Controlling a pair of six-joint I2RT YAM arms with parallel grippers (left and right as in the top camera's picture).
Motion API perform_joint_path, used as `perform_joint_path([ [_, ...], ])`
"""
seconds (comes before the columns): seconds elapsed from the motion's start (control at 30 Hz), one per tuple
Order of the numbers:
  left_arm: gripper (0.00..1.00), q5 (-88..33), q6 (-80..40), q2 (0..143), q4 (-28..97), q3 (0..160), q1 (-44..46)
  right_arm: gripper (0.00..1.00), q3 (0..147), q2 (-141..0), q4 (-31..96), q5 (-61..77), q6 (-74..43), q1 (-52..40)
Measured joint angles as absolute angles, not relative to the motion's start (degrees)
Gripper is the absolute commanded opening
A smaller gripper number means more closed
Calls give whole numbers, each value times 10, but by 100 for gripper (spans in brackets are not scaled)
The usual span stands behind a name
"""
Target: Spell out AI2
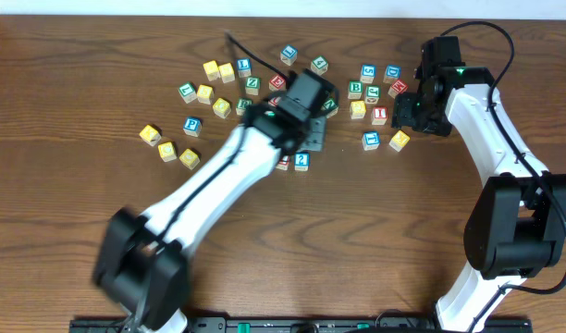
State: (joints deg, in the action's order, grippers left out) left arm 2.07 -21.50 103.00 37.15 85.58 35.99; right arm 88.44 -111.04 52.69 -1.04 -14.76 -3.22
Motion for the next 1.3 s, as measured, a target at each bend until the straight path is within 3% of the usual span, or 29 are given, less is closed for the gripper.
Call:
perform_joint_path([
  [0.07,38,21,-207,992,399,856,343,64,884,-1110,527,-7,-146,-32],
  [0.2,26,21,-201,955,469,856,287,60,884,-1110,525,32,-132,-34],
  [0.53,22,21,-191,975,509,827,166,51,884,-1110,510,135,-125,-98],
  [0.63,20,20,-186,988,504,808,154,36,884,-1110,510,142,-130,-128],
  [0.73,19,7,-172,1002,490,793,147,11,884,-1110,510,130,-154,-161],
  [0.8,14,-6,-163,1016,486,791,144,2,884,-1110,507,111,-180,-188],
  [1.3,8,-42,-117,1066,456,791,112,1,884,-1170,474,93,-261,-249],
])
